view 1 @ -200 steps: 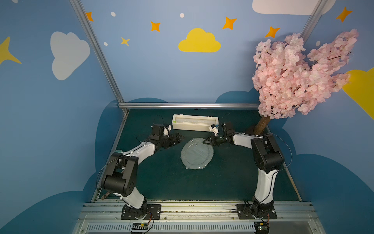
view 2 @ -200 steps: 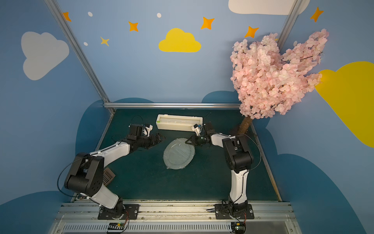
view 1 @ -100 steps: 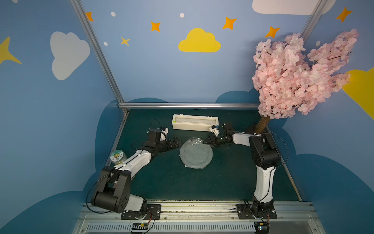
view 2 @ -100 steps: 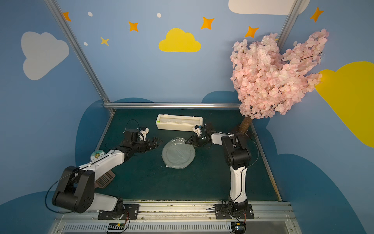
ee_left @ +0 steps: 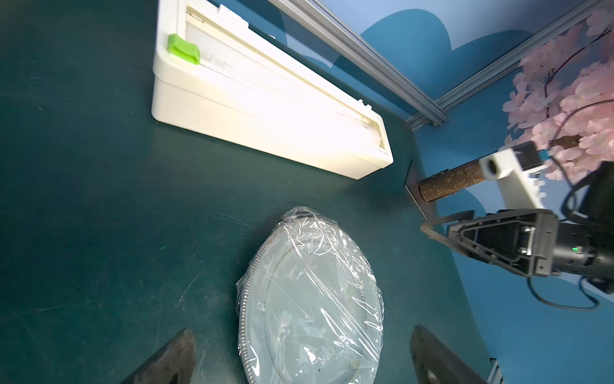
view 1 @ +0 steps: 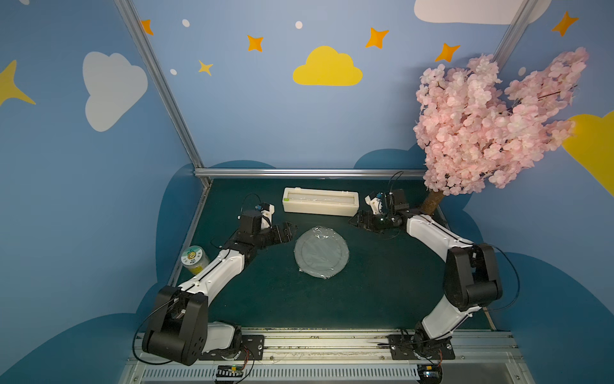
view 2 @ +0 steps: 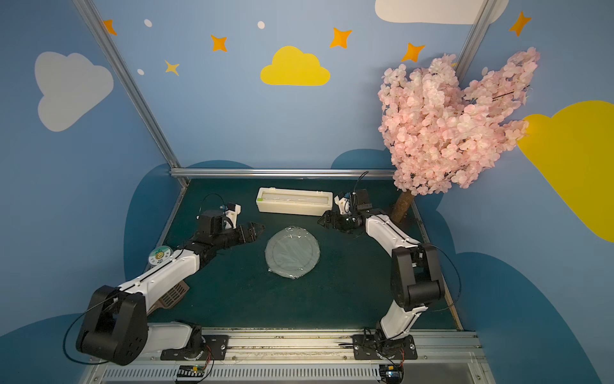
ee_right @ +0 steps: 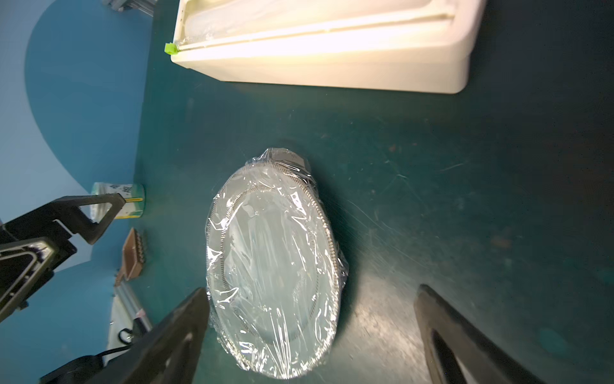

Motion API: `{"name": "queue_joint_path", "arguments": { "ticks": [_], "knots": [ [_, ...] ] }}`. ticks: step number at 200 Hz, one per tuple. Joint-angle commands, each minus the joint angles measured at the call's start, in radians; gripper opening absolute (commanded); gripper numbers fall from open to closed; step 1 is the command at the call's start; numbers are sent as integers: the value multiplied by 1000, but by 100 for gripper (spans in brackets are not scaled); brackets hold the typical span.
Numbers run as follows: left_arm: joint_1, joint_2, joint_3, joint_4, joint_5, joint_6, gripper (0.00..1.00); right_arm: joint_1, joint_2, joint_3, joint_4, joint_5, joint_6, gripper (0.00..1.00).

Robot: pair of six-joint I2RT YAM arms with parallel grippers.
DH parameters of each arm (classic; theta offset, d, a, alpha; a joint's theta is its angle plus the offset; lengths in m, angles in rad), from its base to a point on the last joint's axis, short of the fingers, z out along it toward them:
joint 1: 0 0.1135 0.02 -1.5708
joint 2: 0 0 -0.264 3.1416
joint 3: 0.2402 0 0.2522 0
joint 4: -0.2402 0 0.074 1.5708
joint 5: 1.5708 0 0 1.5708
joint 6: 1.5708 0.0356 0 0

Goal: Wrap the plate with plastic wrap
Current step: Reset both arms

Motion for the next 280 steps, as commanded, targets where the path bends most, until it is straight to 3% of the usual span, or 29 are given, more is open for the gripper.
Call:
{"name": "queue_joint_path", "arguments": {
  "ticks": [1, 18, 38, 58, 74, 94, 105, 129, 154, 173, 187, 202, 219, 246, 264, 280],
  "knots": [
    [-8, 14, 38, -40, -14, 27, 100, 16, -46, 32, -96, 102, -57, 96],
    [-9, 34, 50, -45, 13, 19, 100, 37, -28, 78, -128, 40, -78, 96],
    [-11, 60, 59, -44, 46, 12, 100, 44, -34, 77, -130, 102, -63, 96],
    [-11, 88, 76, -75, 83, 64, 100, 32, -184, -45, -56, 321, -31, 96],
    [-11, 109, 87, -117, 83, 99, 100, 28, -358, -236, 141, 527, -27, 96],
    [-9, 132, 80, -90, 80, 89, 100, 24, -474, -546, 533, 705, -237, 96],
    [-9, 136, 71, -54, 82, 67, 100, 9, -480, -639, 621, 831, -249, 98],
    [-9, 127, 39, 26, 45, 33, 100, -42, -393, -622, 535, 842, -313, 98],
    [-9, 112, 54, -19, -24, 88, 100, -52, -235, -612, 666, 915, -345, 98],
    [-8, 91, 60, -7, -25, 160, 100, -94, -204, -597, 740, 824, -315, 98],
    [-8, 62, 59, 6, -89, 181, 100, -173, -206, -632, 812, 665, -286, 98],
    [-9, 24, 55, 14, -145, 244, 100, -221, -192, -680, 905, 625, -228, 98],
    [-8, -11, 28, 50, -194, 325, 100, -226, -196, -708, 928, 547, -288, 98],
    [-7, -59, -72, 209, -309, 362, 100, -220, -164, -770, 1105, 548, -282, 98],
    [-6, -101, -172, 373, -368, 360, 100, -220, -174, -749, 1039, 540, -289, 98],
    [-6, -118, -263, 511, -402, 436, 100, -219, -187, -727, 967, 526, -318, 98]
  ]
}}
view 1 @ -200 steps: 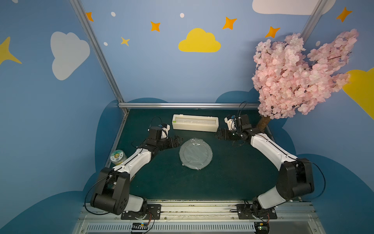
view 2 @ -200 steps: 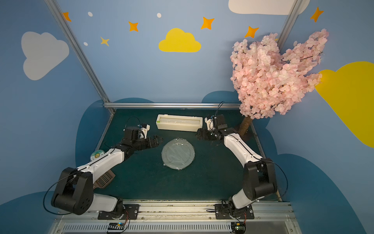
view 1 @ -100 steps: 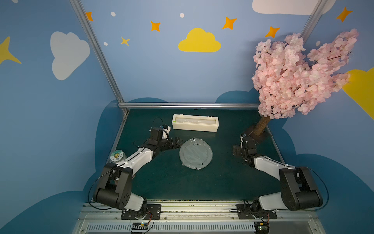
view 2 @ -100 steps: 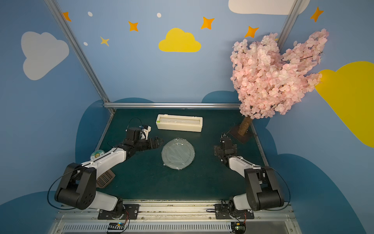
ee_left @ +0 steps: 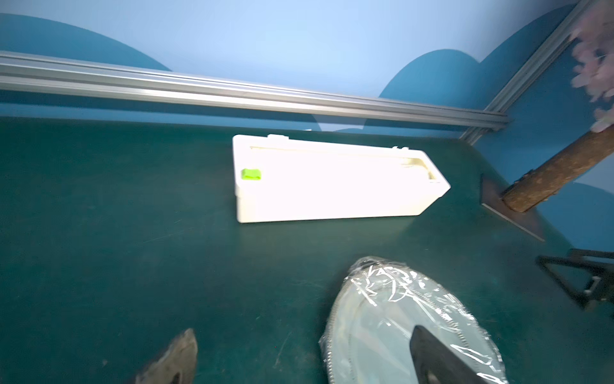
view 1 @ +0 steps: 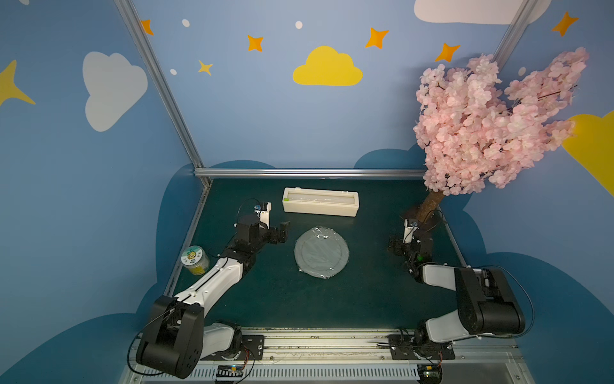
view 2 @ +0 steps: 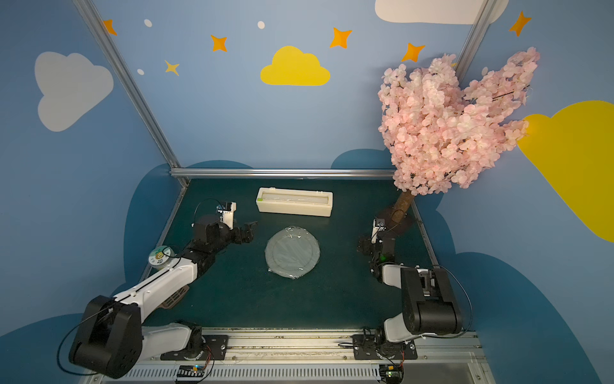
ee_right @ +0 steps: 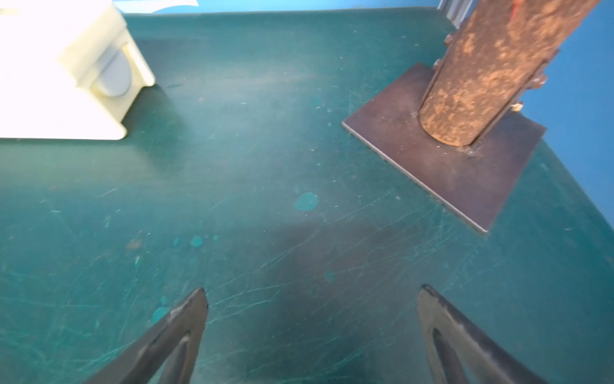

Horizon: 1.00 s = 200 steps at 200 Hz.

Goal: Wrap the plate with plastic wrap
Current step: Reset both arms

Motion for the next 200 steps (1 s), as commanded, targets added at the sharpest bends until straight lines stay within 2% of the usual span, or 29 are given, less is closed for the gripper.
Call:
{"name": "queue_joint_path", "arguments": {
  "ticks": [1, 15, 32, 45, 66, 78, 91, 100, 106, 115, 130, 135, 147, 156, 170, 183, 200],
  "knots": [
    [3, -26, -111, 254, -111, 108, 100, 1, -15, 30, -3, -39, -31, 98],
    [3, -17, -160, 293, -236, 163, 100, 1, -10, 21, 20, -39, -24, 98],
    [6, -13, -174, 280, -468, 161, 100, 1, -17, 28, -2, -43, -29, 98],
    [18, -14, -198, 285, -508, 223, 100, 1, -19, 29, -8, -43, -28, 98],
    [43, 32, -275, 436, -516, 311, 100, 1, -18, 28, -6, -42, -28, 98],
    [66, 89, -320, 533, -499, 284, 100, 1, -18, 29, -6, -42, -28, 98],
    [73, 157, -345, 699, -482, 314, 100, 1, -18, 29, -6, -42, -28, 98],
    [79, 174, -344, 705, -475, 260, 100, 0, -19, 29, -6, -42, -28, 98],
    [105, 195, -343, 695, -421, 240, 100, 2, -18, 28, -6, -42, -27, 98],
    [138, 272, -350, 773, -369, 219, 100, 1, -18, 28, -5, -42, -28, 98],
    [150, 409, -360, 993, -374, 242, 100, 1, -18, 28, -5, -42, -28, 98],
    [146, 388, -360, 962, -376, 236, 100, 1, -18, 28, -6, -42, -27, 98],
    [150, 307, -309, 740, -378, 204, 100, 1, -18, 29, -6, -42, -28, 98],
    [160, 300, -256, 620, -368, 192, 100, 1, -19, 28, -5, -42, -29, 98],
    [193, 326, -245, 636, -314, 174, 100, 2, -18, 29, -6, -42, -28, 98],
    [195, 346, -254, 692, -309, 188, 100, 1, -19, 29, -5, -42, -28, 98],
    [194, 337, -252, 667, -306, 183, 100, 1, -19, 29, -6, -42, -28, 98]
  ]
}}
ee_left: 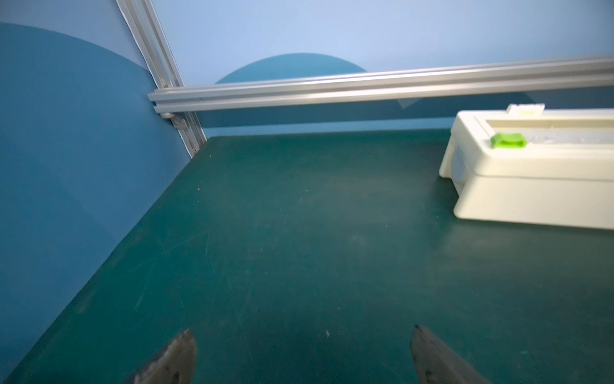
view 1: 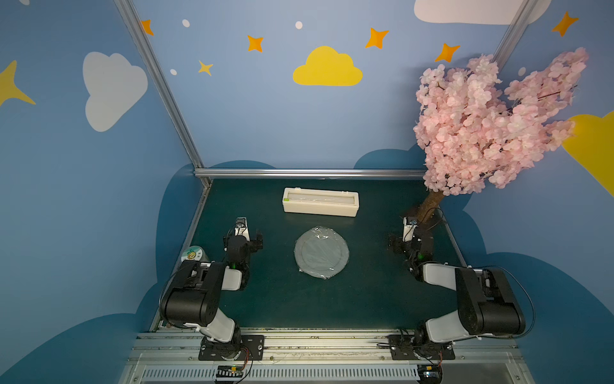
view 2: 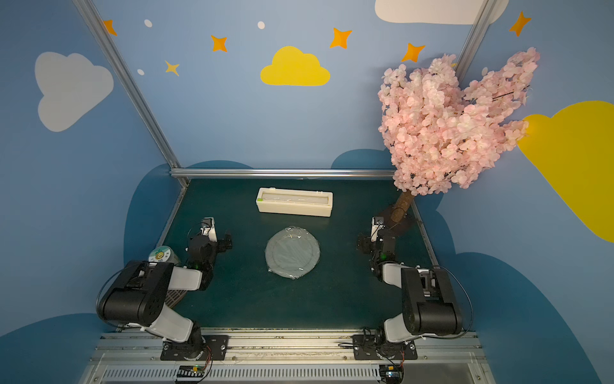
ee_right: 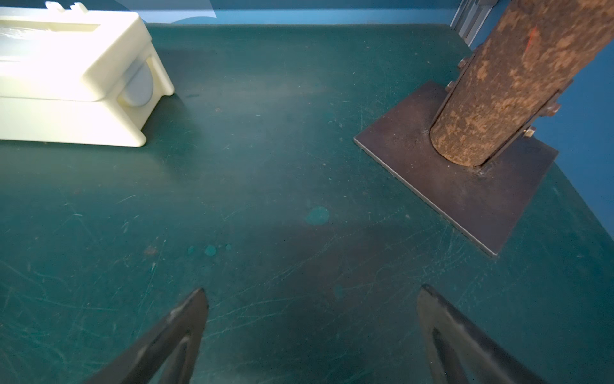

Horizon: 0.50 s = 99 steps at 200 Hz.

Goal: Wrap the plate with plastic wrap
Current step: Reset both arms

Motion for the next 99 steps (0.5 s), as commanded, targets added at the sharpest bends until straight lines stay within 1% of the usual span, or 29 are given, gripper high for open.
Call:
{"name": "queue_joint_path", "arguments": {
  "ticks": [1, 71, 99],
  "knots": [
    [4, 5, -4, -21, 38, -17, 100, 0, -18, 15, -9, -12, -4, 98],
    [6, 12, 3, -20, 40, -13, 100, 0, -18, 16, -9, -12, -3, 98],
    [27, 2, 11, -52, 87, -29, 100, 1, -16, 16, -9, -12, -4, 98]
  ]
}}
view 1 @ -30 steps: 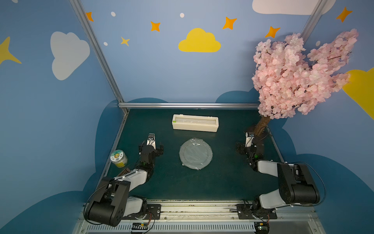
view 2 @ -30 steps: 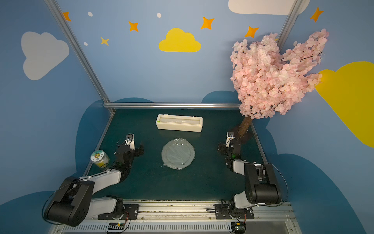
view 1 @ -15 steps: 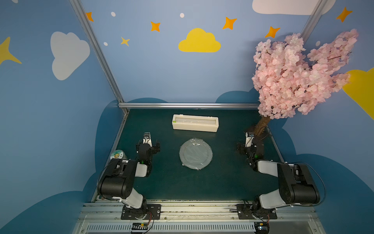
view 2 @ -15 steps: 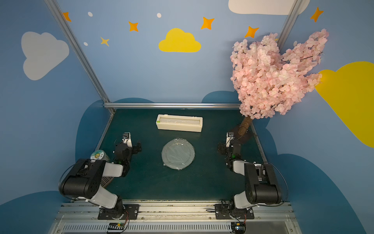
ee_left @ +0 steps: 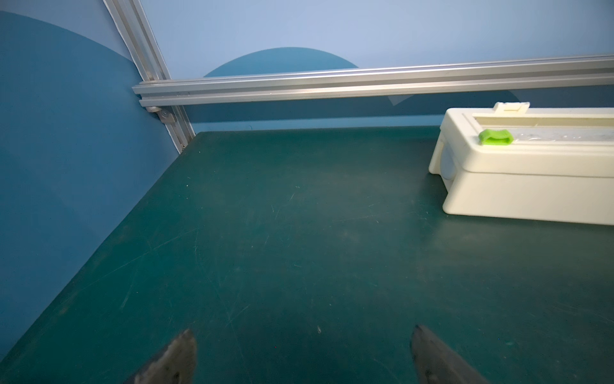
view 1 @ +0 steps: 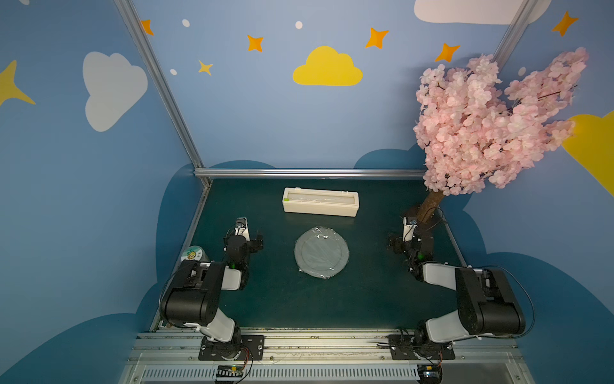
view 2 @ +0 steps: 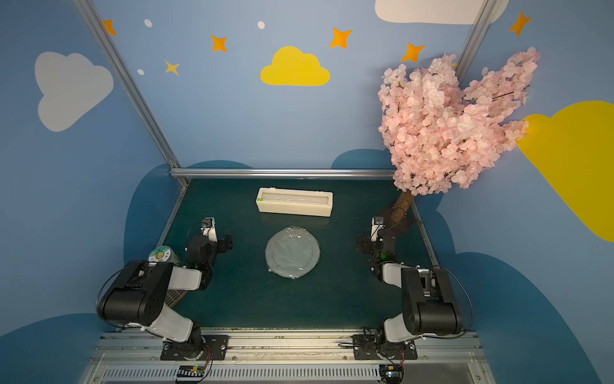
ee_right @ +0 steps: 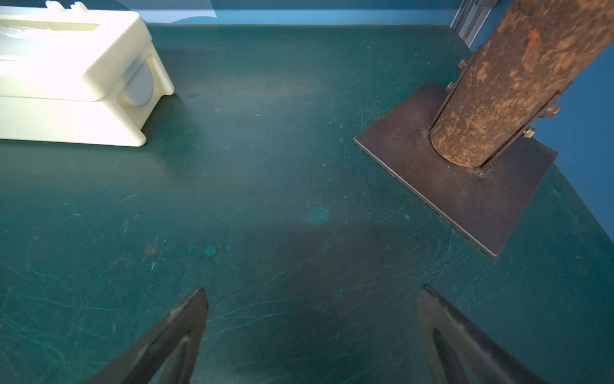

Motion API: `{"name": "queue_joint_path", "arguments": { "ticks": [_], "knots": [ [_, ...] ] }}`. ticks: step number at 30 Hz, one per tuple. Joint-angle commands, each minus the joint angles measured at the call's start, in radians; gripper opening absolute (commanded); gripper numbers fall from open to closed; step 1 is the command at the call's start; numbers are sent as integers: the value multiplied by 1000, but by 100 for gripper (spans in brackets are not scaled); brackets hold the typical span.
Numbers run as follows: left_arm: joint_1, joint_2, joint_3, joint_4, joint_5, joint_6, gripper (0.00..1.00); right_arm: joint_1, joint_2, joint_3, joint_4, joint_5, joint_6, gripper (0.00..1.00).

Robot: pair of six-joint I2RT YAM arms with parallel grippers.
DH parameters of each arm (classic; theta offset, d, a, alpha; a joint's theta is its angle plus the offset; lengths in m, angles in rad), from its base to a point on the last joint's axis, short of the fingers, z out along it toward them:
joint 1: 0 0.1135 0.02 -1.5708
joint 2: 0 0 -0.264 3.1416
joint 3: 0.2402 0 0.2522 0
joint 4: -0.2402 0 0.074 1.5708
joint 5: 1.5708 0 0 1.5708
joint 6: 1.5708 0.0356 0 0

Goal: Wrap the plate with plastic wrap
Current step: Reset both arms

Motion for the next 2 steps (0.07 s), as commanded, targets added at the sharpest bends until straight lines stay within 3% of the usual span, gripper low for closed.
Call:
{"name": "queue_joint_path", "arguments": {
  "ticks": [1, 2],
  "knots": [
    [15, 1, 11, -26, 39, -17, 100, 0, -15, 17, -9, -12, 0, 98],
    [15, 1, 12, -24, 39, -17, 100, 1, -17, 16, -9, -12, 0, 98]
  ]
}}
